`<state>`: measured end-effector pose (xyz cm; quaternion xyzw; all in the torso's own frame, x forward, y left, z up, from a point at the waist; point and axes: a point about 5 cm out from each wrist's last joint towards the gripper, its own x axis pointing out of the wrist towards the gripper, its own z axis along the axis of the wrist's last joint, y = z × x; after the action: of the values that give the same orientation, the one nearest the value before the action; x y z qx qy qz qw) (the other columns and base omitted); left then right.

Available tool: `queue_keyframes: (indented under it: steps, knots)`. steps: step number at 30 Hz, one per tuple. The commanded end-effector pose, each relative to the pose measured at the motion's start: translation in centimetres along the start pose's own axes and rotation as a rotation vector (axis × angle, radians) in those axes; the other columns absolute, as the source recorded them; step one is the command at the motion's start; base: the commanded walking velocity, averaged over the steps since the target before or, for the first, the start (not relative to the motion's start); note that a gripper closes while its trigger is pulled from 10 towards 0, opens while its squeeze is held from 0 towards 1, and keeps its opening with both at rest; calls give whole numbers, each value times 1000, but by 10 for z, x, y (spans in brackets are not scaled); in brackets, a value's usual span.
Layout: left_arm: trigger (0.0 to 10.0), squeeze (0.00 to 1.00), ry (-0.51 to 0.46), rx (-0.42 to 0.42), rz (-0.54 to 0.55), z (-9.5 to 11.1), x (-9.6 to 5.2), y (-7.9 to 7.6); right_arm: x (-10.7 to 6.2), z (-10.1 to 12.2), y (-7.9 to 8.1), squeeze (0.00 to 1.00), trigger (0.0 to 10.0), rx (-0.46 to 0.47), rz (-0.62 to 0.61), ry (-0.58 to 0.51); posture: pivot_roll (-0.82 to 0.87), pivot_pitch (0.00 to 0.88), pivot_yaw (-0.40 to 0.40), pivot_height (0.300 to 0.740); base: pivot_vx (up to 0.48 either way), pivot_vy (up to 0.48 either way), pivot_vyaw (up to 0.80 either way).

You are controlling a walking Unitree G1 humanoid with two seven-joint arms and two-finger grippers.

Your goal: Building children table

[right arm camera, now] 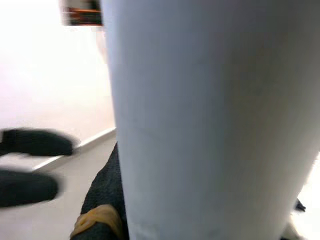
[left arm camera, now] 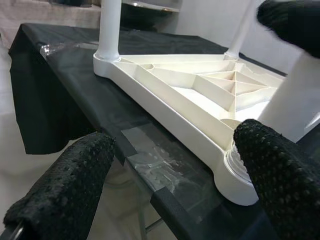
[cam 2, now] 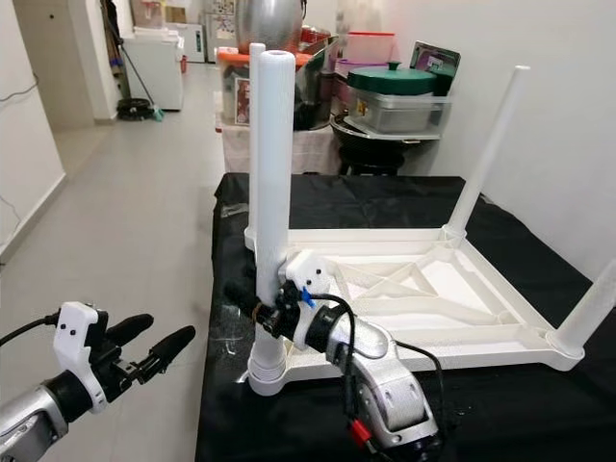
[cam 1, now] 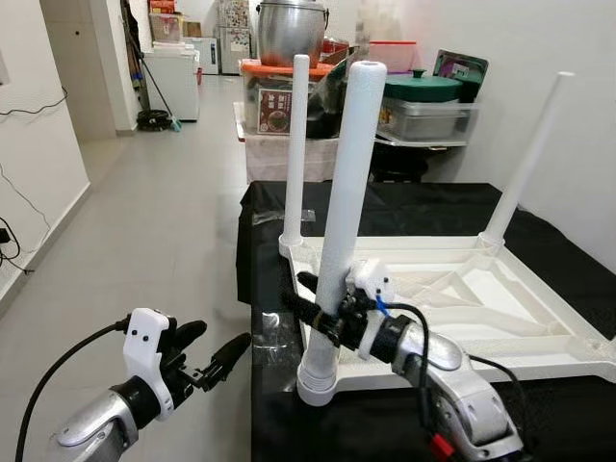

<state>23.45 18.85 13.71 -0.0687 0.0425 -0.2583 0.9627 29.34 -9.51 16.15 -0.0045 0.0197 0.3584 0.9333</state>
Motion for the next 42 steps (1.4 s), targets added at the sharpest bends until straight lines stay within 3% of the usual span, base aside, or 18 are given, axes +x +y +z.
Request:
queue_keyframes:
  steps: [1,4,9,12,13,18,24,33,38,42]
  knots:
    - [10000,0,-3,-4,-1,-2,2,-1,-17,-53,-22,0,0,63,-216,275,92,0,-64,740,0,0,0]
    - [10000,0,-3,-5,1,-3,2,-1,-16,-53,-24,0,0,78,-267,268,92,0,-64,740,0,0,0]
    - [10000,0,-5,-6,10,-4,1,-1,-22,-55,-45,0,0,59,-497,259,93,0,-70,740,0,0,0]
    - [10000,0,-5,-7,11,-4,1,0,-25,-56,-49,0,0,49,-560,261,93,0,-70,740,0,0,0]
    - [10000,0,-5,-6,12,-4,2,0,-31,-57,-56,0,0,50,-674,261,92,0,-70,740,0,0,0]
    - [10000,0,-7,-6,12,-4,3,0,-37,-56,-64,0,0,68,-824,246,94,0,-70,740,0,0,0]
    - [10000,0,-6,-5,13,-4,3,1,-41,-52,-71,0,0,71,-920,217,95,0,-66,740,0,0,0]
    - [10000,0,-7,-12,11,-4,3,1,-49,-56,-78,0,0,156,-1092,218,91,0,-60,740,0,0,0]
    - [10000,0,-5,-14,8,-4,4,1,-49,-60,-77,0,0,221,-1139,225,92,0,-60,740,0,0,0]
    - [10000,0,-5,-12,10,-4,4,2,-48,-61,-75,0,0,219,-1136,223,94,0,-61,740,0,0,0]
